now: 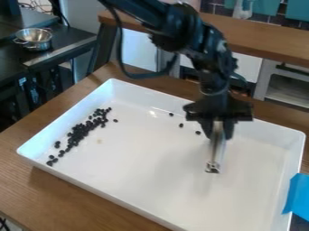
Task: Sweep into pile
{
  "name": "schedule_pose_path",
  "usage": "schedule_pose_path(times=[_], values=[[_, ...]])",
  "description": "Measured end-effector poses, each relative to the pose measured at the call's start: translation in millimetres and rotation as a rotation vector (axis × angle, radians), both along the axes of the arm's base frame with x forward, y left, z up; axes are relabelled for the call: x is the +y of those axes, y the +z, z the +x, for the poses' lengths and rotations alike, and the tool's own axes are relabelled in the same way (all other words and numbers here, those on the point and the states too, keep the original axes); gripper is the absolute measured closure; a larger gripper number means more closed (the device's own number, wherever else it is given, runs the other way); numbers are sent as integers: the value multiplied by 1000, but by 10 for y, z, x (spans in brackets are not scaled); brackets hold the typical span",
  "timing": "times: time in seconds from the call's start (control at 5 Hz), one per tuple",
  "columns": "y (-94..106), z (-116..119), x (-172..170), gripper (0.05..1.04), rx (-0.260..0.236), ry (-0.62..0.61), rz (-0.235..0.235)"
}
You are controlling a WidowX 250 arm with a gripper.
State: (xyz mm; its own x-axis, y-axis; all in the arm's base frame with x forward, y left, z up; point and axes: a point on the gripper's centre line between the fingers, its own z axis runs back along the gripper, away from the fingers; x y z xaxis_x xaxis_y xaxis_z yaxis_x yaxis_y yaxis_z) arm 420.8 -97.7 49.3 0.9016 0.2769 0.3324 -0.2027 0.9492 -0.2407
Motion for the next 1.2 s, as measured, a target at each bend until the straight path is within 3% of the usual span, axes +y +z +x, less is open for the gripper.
schedule_pose_path(times=[0.2,0.4,0.6,1.0,1.2], values=[[-77,82,-167,706,-8,-22,-9],[-215,177,-180,706,2,-7,-3],[-213,270,-118,706,-3,3,-2],[-192,412,370,706,56,-10,10],[-208,506,956,706,69,18,39]])
